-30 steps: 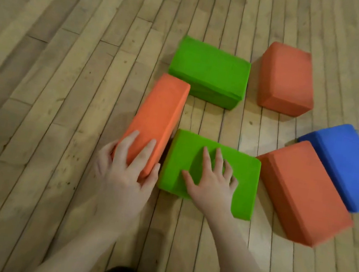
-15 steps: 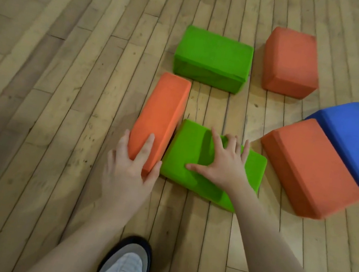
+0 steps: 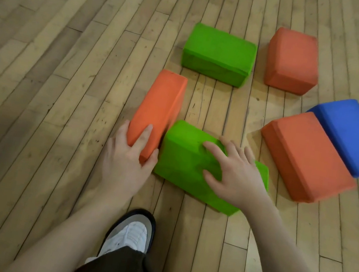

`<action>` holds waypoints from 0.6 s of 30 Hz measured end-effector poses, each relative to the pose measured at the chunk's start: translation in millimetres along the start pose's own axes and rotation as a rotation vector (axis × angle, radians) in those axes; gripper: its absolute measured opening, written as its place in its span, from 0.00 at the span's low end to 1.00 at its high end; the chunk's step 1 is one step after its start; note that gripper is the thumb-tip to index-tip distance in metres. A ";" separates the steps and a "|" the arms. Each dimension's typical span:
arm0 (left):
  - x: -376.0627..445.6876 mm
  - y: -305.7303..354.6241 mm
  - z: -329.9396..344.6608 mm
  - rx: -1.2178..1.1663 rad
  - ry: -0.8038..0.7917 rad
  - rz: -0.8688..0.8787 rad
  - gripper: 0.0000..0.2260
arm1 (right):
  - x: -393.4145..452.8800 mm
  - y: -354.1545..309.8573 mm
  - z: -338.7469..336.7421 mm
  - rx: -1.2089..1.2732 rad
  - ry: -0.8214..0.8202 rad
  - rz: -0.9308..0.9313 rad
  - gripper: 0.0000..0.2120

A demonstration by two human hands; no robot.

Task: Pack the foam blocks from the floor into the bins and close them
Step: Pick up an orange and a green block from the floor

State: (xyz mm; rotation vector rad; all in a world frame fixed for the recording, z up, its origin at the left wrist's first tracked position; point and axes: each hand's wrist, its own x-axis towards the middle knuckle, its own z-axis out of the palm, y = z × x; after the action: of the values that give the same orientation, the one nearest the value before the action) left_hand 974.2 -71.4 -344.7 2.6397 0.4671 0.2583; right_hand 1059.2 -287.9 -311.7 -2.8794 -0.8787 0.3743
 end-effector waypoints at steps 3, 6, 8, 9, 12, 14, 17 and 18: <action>-4.6 1.5 -1.7 -0.025 -0.022 -0.006 0.25 | -8.1 -1.6 -7.9 -0.061 -0.044 -0.048 0.28; -2.9 3.8 -14.0 -0.037 0.006 -0.028 0.24 | -16.1 -14.4 -13.5 -0.049 -0.025 -0.037 0.27; -3.6 6.1 -29.7 -0.032 0.063 -0.008 0.22 | -22.5 -30.2 -21.3 0.010 0.035 0.049 0.26; -5.0 8.0 -40.5 -0.024 0.097 0.003 0.21 | -25.5 -40.8 -27.7 0.028 0.086 0.088 0.26; -8.4 15.5 -84.9 0.007 0.216 0.031 0.21 | -31.4 -77.5 -55.4 0.085 0.229 0.135 0.26; -10.3 17.8 -122.8 0.037 0.312 0.056 0.21 | -31.4 -104.2 -77.2 0.171 0.309 0.102 0.26; -18.7 11.3 -185.3 0.088 0.461 0.033 0.21 | -30.2 -153.9 -105.6 0.249 0.449 0.016 0.25; -23.0 5.7 -205.6 0.102 0.503 0.006 0.21 | -30.2 -174.0 -113.6 0.273 0.497 -0.018 0.25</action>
State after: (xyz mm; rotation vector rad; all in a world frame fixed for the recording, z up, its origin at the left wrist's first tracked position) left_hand 902.3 -3.7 -162.8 2.6602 0.6433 0.9335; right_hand 972.0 -164.5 -166.0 -2.5307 -0.6975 -0.2060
